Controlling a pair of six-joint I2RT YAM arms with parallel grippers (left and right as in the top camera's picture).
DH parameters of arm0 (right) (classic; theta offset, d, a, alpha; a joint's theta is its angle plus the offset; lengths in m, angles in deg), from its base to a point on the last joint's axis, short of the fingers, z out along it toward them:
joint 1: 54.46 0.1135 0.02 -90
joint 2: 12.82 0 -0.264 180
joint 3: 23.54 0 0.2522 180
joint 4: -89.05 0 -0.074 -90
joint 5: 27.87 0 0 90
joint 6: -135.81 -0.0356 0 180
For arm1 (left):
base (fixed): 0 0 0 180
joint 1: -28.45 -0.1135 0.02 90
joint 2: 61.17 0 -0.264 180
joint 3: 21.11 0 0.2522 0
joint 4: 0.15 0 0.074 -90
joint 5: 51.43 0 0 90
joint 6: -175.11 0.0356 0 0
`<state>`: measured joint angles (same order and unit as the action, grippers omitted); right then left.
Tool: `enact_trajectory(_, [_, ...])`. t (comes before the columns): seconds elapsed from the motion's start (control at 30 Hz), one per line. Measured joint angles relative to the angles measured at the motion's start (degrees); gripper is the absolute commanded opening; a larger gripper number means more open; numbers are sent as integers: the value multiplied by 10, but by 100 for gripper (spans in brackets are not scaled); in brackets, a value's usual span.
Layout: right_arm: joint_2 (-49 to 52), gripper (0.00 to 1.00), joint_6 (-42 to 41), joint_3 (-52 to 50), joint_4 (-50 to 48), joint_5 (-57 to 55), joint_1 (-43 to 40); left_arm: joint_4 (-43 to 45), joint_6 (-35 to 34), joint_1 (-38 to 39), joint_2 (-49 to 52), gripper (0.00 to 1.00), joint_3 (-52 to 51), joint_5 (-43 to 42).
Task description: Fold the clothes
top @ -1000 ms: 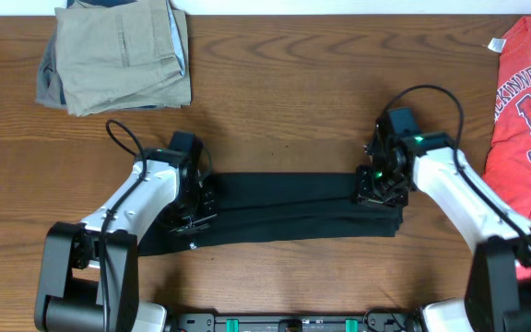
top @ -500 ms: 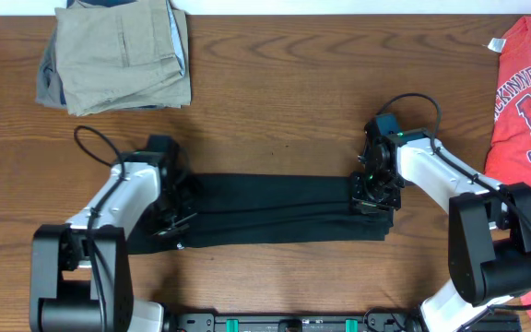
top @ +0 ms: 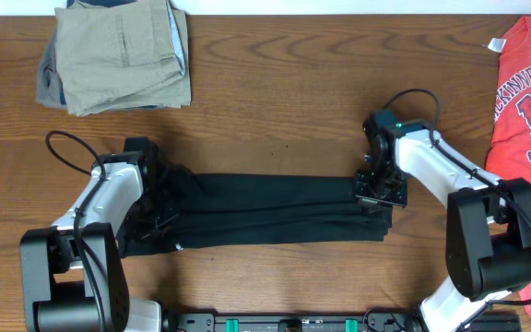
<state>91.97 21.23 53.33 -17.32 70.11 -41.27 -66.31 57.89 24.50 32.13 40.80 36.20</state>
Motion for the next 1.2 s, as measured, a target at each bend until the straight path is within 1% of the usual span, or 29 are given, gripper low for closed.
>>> enact_trajectory(0.1, [-4,24,5,37,35,-24,-4,-9,1,-2,-5,6,0,5])
enact_trajectory(0.13, [-11,40,8,49,43,-33,-7,-10,2,-2,-10,7,0,7])
enact_trajectory(0.17, [-21,89,6,57,50,-44,-10,-11,3,-2,-13,8,0,8])
enact_trajectory(0.2, [-34,99,7,64,55,-57,-16,-11,4,-2,-18,19,0,10])
enact_trajectory(0.3, [-84,99,7,73,59,-88,-40,-11,9,-2,-22,60,1,13])
enact_trajectory(0.4, [-123,99,7,75,64,-101,-75,-11,10,-2,-22,81,2,14])
enact_trajectory(0.43, [-130,99,7,75,64,-102,-89,-11,9,-2,-22,86,2,15])
enact_trajectory(0.47, [-134,99,7,75,64,-102,-103,-11,10,-2,-22,89,2,15])
enact_trajectory(0.53, [-135,99,13,74,57,-96,-132,-11,10,-2,-22,94,2,16])
enact_trajectory(0.67, [-134,99,46,44,9,-46,-162,-7,11,-2,-22,98,2,16])
enact_trajectory(0.93, [-134,99,112,-95,-106,106,-167,-2,11,-2,-22,98,2,16])
enact_trajectory(1.13, [-133,99,123,-157,-134,146,-167,-2,11,-2,-22,98,2,16])
enact_trajectory(1.2, [-133,96,123,-166,-139,152,-167,-2,11,-2,-22,98,2,16])
